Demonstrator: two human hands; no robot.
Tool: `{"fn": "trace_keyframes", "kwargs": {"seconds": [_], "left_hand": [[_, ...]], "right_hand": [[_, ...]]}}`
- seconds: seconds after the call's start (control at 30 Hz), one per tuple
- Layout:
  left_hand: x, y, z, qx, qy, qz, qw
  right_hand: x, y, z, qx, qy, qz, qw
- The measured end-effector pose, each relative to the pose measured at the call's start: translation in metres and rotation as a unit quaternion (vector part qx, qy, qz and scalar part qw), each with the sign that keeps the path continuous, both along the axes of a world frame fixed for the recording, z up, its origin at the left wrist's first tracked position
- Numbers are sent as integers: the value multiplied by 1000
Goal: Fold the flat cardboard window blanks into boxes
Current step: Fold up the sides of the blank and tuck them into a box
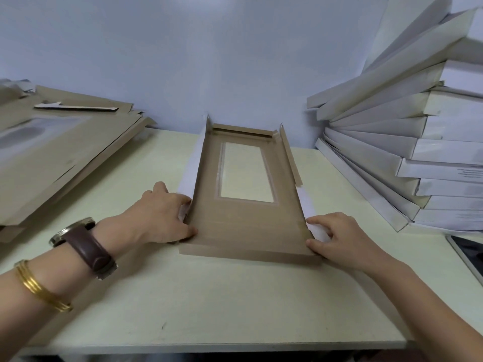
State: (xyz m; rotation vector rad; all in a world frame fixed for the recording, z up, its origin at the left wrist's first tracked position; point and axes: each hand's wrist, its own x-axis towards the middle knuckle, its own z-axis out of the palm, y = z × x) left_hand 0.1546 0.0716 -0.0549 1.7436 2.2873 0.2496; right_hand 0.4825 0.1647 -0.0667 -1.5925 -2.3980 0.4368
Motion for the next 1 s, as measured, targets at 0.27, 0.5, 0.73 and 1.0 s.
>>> {"fn": "trace_keyframes", "kwargs": {"seconds": [0.27,0.5,0.73,1.0], "left_hand": [[2,6,8,-18,-21,5,1000],[-1,10,7,-6,-43,18,999],[-3,12,4,10,-48,21,999],[-5,9,2,29,-60,7,998]], "right_hand": [[-6,2,2,-11,-19,1,1000],[-6,5,2,-41,-5,-25,999],[-10,8,10,-62,29,-52,996],[-17,18,17,-108,56,-91,988]]}}
